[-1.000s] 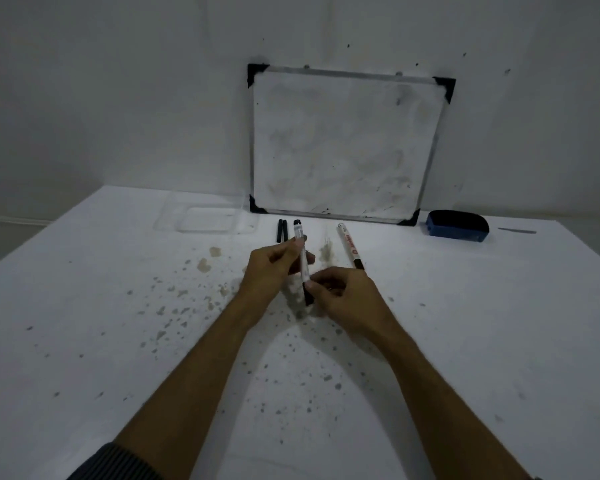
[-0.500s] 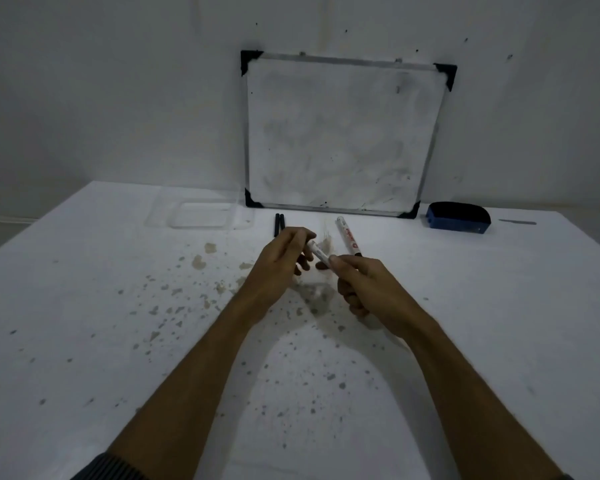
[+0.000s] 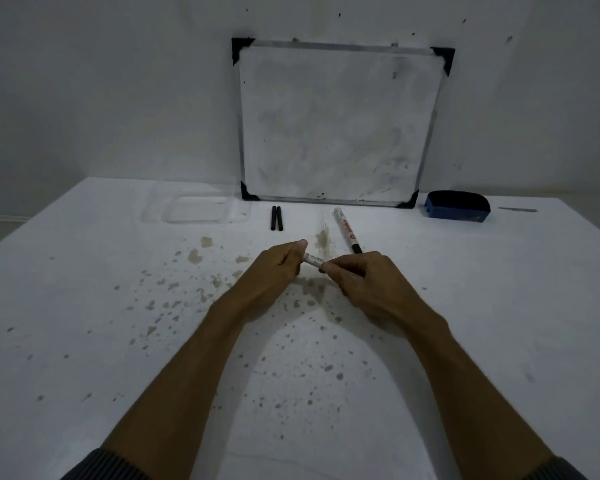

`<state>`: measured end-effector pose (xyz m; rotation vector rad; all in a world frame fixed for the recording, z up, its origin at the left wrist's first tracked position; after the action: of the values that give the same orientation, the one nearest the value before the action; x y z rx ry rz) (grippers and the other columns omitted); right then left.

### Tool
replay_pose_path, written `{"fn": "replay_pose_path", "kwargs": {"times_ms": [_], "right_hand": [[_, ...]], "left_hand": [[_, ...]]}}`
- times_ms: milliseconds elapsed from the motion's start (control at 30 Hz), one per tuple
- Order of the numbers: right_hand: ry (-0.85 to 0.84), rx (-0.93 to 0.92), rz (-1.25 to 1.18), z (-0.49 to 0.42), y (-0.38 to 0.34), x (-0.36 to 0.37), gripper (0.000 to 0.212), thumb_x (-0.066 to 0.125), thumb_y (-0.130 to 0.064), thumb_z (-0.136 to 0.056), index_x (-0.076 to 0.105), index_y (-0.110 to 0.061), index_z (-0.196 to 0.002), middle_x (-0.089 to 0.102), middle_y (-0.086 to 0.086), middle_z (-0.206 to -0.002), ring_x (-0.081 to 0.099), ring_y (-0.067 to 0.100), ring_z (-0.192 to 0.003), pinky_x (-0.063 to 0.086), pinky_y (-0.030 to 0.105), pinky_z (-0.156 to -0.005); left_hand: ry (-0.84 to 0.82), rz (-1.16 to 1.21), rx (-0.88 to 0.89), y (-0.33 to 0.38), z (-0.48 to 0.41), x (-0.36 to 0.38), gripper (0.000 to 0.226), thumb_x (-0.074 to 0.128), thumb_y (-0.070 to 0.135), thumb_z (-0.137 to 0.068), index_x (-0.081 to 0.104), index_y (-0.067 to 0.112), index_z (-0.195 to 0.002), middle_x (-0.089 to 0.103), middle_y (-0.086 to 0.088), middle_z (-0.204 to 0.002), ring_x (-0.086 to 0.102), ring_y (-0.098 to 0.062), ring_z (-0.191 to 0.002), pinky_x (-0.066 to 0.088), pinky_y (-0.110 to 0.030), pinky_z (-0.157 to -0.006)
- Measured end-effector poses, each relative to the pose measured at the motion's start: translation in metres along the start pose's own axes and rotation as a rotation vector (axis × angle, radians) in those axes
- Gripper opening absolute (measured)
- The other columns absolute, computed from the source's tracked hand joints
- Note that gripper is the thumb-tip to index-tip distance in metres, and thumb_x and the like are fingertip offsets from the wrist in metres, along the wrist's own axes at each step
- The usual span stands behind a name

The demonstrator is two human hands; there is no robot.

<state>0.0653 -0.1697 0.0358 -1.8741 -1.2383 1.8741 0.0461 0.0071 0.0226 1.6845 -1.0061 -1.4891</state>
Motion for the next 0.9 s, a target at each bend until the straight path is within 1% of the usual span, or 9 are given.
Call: {"fn": "replay_pose_path", "kwargs": {"times_ms": [33, 100, 200, 267, 367, 533, 633, 733, 900], "right_hand": [[-0.007, -0.022, 0.118, -0.002, -0.002, -0.001, 0.039, 0.052, -0.053, -0.099, 0.074, -0.029, -0.120, 0.072, -0.019, -0.081, 0.066, -0.001, -0.067, 0.057, 0.021, -0.071], [-0.018, -0.076, 0.271, -0.002, -0.011, 0.000, 0.042, 0.044, -0.053, -0.102, 0.070, -0.027, -0.123, 0.074, -0.007, -0.098, 0.069, 0.013, -0.085, 0.059, 0.036, -0.085], [-0.081, -0.088, 0.203, -0.001, -0.016, 0.012, 0.035, 0.037, -0.043, -0.108, 0.068, -0.026, -0.107, 0.062, -0.016, -0.083, 0.056, 0.005, -0.071, 0.049, 0.030, -0.072], [-0.140, -0.062, 0.100, -0.003, -0.012, 0.018, 0.030, 0.038, -0.039, -0.108, 0.064, -0.030, -0.096, 0.054, -0.023, -0.074, 0.052, -0.003, -0.065, 0.041, 0.020, -0.067], [-0.094, -0.106, 0.044, -0.007, -0.009, 0.017, 0.031, 0.044, -0.040, -0.106, 0.070, -0.029, -0.095, 0.057, -0.025, -0.074, 0.055, -0.007, -0.064, 0.039, 0.009, -0.062], [0.113, -0.204, 0.246, -0.001, -0.009, 0.019, 0.038, 0.043, -0.052, -0.103, 0.070, -0.029, -0.114, 0.076, -0.011, -0.098, 0.068, 0.009, -0.077, 0.057, 0.032, -0.075], [0.163, -0.185, 0.262, 0.001, -0.009, 0.016, 0.039, 0.045, -0.055, -0.101, 0.067, -0.032, -0.122, 0.077, -0.008, -0.108, 0.070, 0.011, -0.089, 0.052, 0.027, -0.081], [0.084, -0.129, 0.194, 0.001, -0.007, 0.019, 0.038, 0.038, -0.055, -0.104, 0.063, -0.034, -0.124, 0.074, -0.011, -0.107, 0.067, 0.007, -0.090, 0.053, 0.031, -0.085], [0.050, -0.118, 0.111, -0.004, -0.007, 0.022, 0.033, 0.043, -0.044, -0.105, 0.068, -0.026, -0.117, 0.069, -0.012, -0.095, 0.061, 0.007, -0.079, 0.047, 0.027, -0.076]], "left_hand": [[-0.003, -0.007, 0.004, 0.003, 0.000, 0.004, 0.047, 0.033, 0.053, -0.107, 0.044, 0.023, -0.073, 0.044, 0.008, -0.066, 0.035, -0.006, -0.054, 0.033, -0.026, -0.061], [-0.019, -0.008, 0.001, 0.006, 0.003, 0.012, 0.048, 0.031, 0.054, -0.107, 0.048, 0.024, -0.074, 0.050, 0.008, -0.071, 0.045, -0.005, -0.061, 0.039, -0.026, -0.066], [-0.089, -0.012, 0.013, 0.006, 0.005, 0.018, 0.052, 0.031, 0.056, -0.106, 0.060, 0.025, -0.078, 0.061, 0.006, -0.077, 0.056, -0.007, -0.073, 0.047, -0.029, -0.075], [-0.117, -0.084, 0.057, 0.007, 0.004, 0.015, 0.053, 0.031, 0.049, -0.109, 0.063, 0.019, -0.080, 0.058, 0.007, -0.070, 0.052, 0.000, -0.063, 0.041, -0.023, -0.068], [-0.090, -0.198, 0.062, 0.009, -0.001, 0.012, 0.048, 0.030, 0.043, -0.110, 0.057, 0.025, -0.075, 0.051, 0.012, -0.066, 0.049, 0.000, -0.060, 0.034, -0.016, -0.064], [-0.030, -0.100, 0.017, 0.004, -0.002, 0.010, 0.052, 0.031, 0.044, -0.110, 0.046, 0.032, -0.061, 0.045, -0.004, -0.057, 0.048, 0.001, -0.051, 0.034, -0.021, -0.062], [-0.037, -0.127, -0.008, 0.002, -0.005, 0.010, 0.055, 0.029, 0.050, -0.108, 0.045, 0.026, -0.062, 0.046, 0.008, -0.059, 0.043, -0.007, -0.055, 0.036, -0.029, -0.066], [-0.079, -0.042, -0.038, 0.000, -0.002, 0.012, 0.056, 0.029, 0.058, -0.105, 0.045, 0.021, -0.066, 0.047, 0.005, -0.064, 0.042, -0.013, -0.060, 0.036, -0.031, -0.067], [-0.105, -0.129, 0.063, 0.008, 0.008, 0.012, 0.046, 0.029, 0.048, -0.109, 0.049, 0.024, -0.075, 0.051, 0.006, -0.071, 0.045, -0.008, -0.064, 0.037, -0.026, -0.068]]}}
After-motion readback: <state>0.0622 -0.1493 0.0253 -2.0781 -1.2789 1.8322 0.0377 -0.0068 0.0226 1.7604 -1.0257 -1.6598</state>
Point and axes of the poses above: each hand's wrist, its own z-axis away from the middle knuckle, its own x-axis out of the palm, y = z × x, the point moved 6 cm from there along -z, towards the middle knuckle
